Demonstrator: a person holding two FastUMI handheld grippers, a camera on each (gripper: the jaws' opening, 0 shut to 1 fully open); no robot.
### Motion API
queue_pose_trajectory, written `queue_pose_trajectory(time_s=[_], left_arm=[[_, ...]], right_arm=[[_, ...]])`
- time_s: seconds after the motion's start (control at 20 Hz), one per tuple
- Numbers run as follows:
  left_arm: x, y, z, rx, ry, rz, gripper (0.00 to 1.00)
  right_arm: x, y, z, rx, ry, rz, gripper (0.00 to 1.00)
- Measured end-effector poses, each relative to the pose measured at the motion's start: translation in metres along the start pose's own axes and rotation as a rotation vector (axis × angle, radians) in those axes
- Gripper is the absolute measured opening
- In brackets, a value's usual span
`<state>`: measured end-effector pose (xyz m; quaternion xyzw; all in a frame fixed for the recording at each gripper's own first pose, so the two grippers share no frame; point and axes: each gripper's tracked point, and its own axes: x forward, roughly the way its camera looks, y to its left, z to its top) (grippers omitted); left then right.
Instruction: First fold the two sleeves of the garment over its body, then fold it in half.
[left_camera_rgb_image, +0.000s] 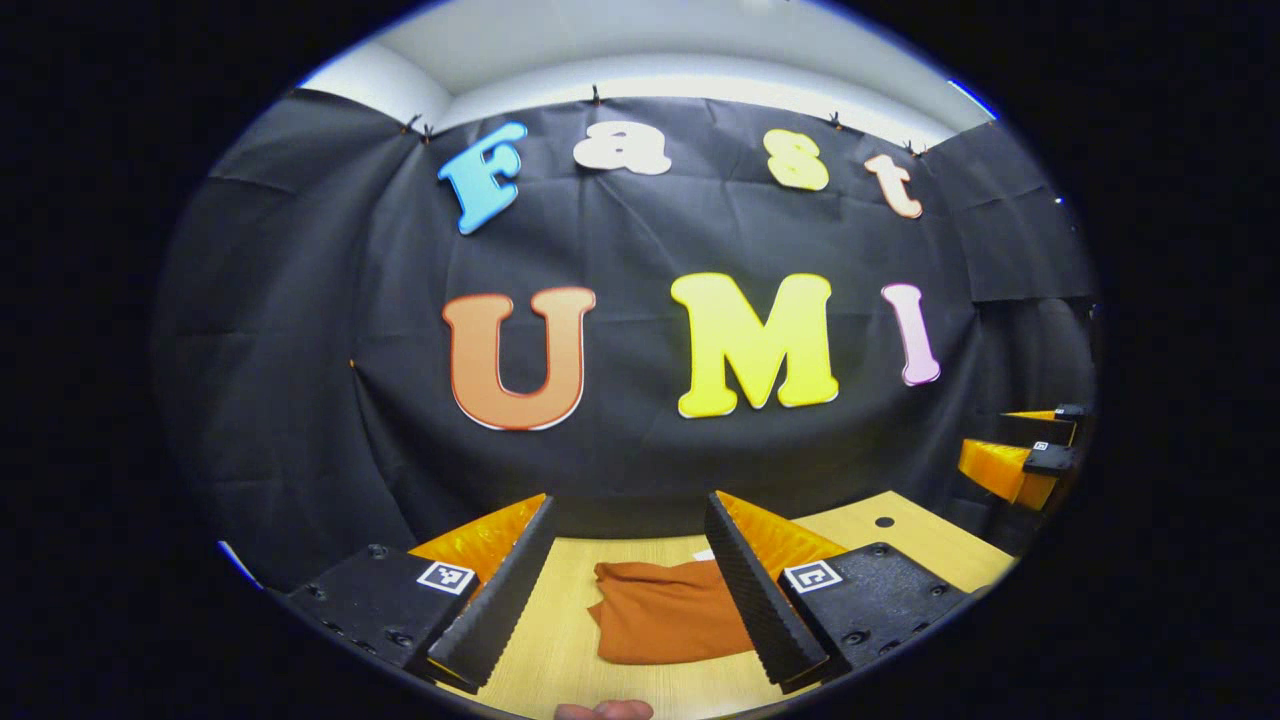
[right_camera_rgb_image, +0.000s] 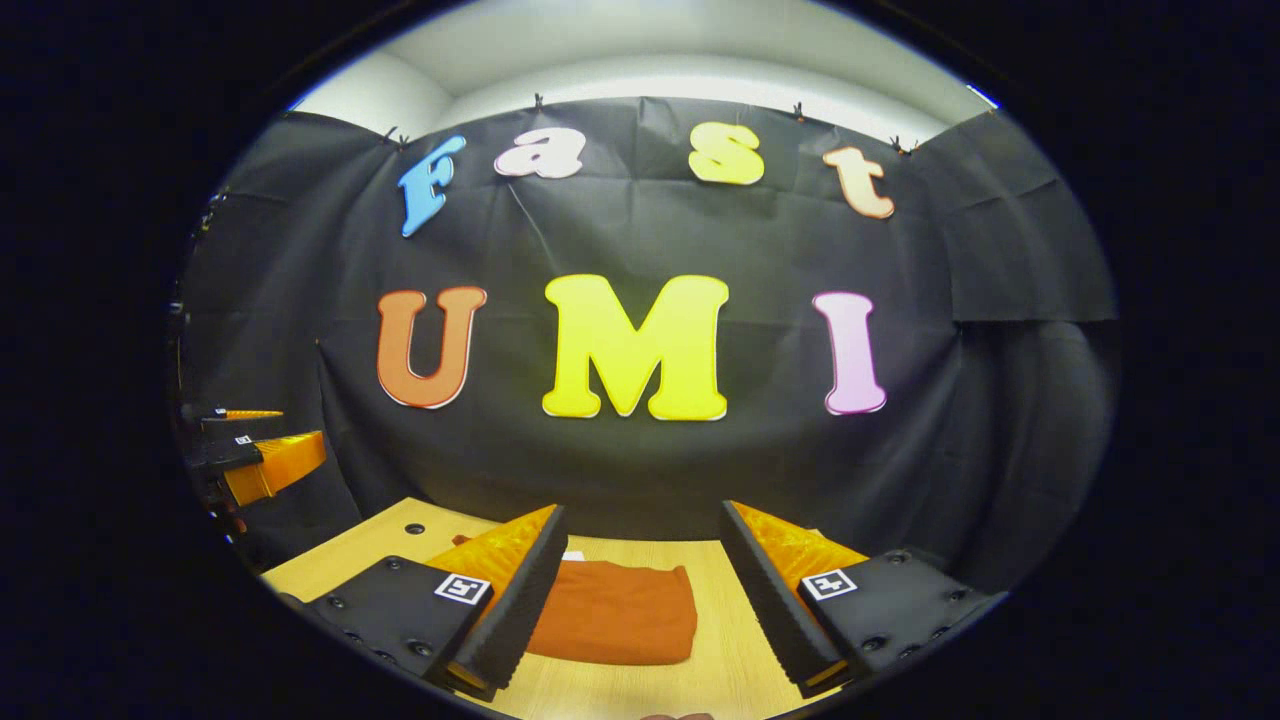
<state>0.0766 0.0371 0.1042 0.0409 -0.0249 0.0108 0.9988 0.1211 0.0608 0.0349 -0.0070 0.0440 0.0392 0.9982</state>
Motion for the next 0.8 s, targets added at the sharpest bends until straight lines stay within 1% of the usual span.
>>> queue_pose_trajectory(time_s=[0.05,0.1,0.15,0.2,0.25,0.3,0.35,0.4,0.45,0.5,0.55,0.6,0.65,0.7,0.8], left_arm=[[-0.022,-0.005,0.000,0.006,-0.024,0.015,0.96],[-0.044,-0.013,-0.006,0.003,-0.023,0.028,0.96],[-0.061,-0.023,-0.013,-0.006,-0.011,0.025,0.88],[-0.084,-0.036,-0.021,-0.020,0.011,0.013,0.96],[-0.112,-0.048,-0.034,-0.027,0.044,0.009,0.96],[-0.125,-0.052,-0.039,-0.029,0.052,0.013,1.00],[-0.145,-0.062,-0.041,-0.044,0.059,0.013,1.00],[-0.159,-0.071,-0.043,-0.042,0.054,0.004,1.00],[-0.164,-0.073,-0.041,-0.037,0.046,0.000,0.96],[-0.166,-0.075,-0.037,-0.032,0.043,-0.007,0.96],[-0.169,-0.075,-0.035,-0.023,0.038,-0.007,0.96],[-0.171,-0.073,-0.026,-0.020,0.014,-0.010,1.00],[-0.172,-0.072,-0.026,-0.017,0.010,-0.015,1.00],[-0.172,-0.073,-0.027,-0.015,0.012,-0.022,0.96],[-0.172,-0.074,-0.029,-0.024,0.018,-0.033,0.96]], right_arm=[[-0.023,-0.002,0.001,-0.014,-0.034,-0.012,0.97],[-0.045,-0.005,-0.002,-0.036,-0.055,-0.019,0.93],[-0.061,-0.005,-0.009,-0.051,-0.046,-0.014,0.96],[-0.084,-0.007,-0.019,-0.055,-0.031,-0.012,0.93],[-0.112,-0.011,-0.024,-0.036,-0.023,-0.005,0.96],[-0.125,-0.010,-0.029,-0.037,-0.021,0.002,0.96],[-0.141,-0.012,-0.038,-0.050,-0.005,0.006,0.96],[-0.157,-0.013,-0.039,-0.046,0.001,0.011,0.99],[-0.162,-0.014,-0.037,-0.046,-0.004,0.006,0.99],[-0.168,-0.017,-0.032,-0.044,-0.014,-0.004,0.96],[-0.172,-0.015,-0.026,-0.038,-0.030,-0.004,0.96],[-0.172,-0.015,-0.023,-0.035,-0.039,-0.014,0.96],[-0.174,-0.011,-0.026,-0.023,-0.033,-0.013,0.96],[-0.177,-0.007,-0.024,-0.025,-0.034,-0.016,0.96],[-0.177,-0.003,-0.024,-0.027,-0.039,-0.019,0.96]])
